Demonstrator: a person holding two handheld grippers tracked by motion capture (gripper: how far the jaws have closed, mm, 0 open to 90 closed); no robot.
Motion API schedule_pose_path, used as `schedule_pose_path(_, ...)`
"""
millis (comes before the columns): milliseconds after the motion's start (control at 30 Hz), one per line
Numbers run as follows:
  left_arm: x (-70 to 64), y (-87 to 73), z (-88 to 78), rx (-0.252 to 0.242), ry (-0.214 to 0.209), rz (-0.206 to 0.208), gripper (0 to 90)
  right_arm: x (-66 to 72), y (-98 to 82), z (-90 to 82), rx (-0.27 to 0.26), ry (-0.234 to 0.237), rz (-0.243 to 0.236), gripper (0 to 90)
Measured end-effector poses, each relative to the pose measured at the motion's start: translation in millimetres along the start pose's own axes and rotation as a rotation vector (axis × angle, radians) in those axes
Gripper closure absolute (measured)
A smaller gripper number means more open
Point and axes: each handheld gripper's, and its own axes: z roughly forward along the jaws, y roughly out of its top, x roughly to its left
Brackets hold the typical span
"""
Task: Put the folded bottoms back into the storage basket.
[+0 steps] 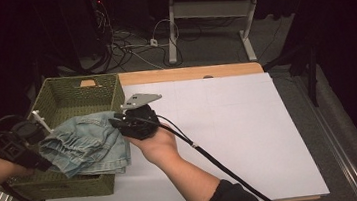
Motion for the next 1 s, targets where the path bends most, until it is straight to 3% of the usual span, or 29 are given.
schedule_pose_path(267, 18.0, -28.2, -3.1, -0.017, 0.005, -0.053, 77.9, 17.4, 13.2, 25.4, 0.016, 0.032, -0.032, 77.1)
schedule_pose_path(467, 25.5, -39.5, -4.1, -0.03, 0.015, -0.077, 77.9, 25.1, 19.1, 38.1, 0.022, 0.054, -0.042, 77.1)
schedule_pose_path(1000, 46.8, -17.2, 6.9, -0.052, 0.059, -0.112, 77.9, 0.9, 23.8, 65.3, 0.039, 0.022, -0.028, 77.0)
